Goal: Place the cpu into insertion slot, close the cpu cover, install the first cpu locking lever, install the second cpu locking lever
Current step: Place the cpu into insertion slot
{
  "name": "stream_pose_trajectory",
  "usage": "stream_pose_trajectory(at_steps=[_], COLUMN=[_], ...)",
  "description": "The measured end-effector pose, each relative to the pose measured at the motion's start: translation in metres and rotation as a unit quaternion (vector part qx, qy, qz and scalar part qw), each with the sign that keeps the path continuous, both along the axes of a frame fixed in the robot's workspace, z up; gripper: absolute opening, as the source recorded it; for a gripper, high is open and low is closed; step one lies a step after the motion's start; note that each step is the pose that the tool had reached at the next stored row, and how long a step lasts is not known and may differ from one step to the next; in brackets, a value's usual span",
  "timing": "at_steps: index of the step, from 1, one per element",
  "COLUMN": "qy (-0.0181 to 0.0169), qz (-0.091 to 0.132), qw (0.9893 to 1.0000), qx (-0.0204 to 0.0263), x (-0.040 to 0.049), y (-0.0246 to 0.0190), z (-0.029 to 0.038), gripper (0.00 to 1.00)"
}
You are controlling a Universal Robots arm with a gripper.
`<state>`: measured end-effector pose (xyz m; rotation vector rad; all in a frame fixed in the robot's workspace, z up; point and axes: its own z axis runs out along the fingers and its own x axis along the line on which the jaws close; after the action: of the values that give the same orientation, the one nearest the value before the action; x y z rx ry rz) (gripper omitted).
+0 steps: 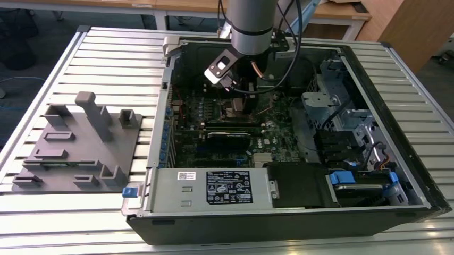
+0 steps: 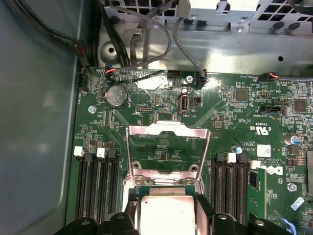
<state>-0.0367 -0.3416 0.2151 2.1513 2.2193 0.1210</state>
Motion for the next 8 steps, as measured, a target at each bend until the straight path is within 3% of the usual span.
stream_pose_trajectory(at_steps=[8], qy=[0.0], qz=[0.0], qw=[1.0], qx=[0.0], x=[0.0], y=[0.0], z=[-0.0007], gripper=[0.54])
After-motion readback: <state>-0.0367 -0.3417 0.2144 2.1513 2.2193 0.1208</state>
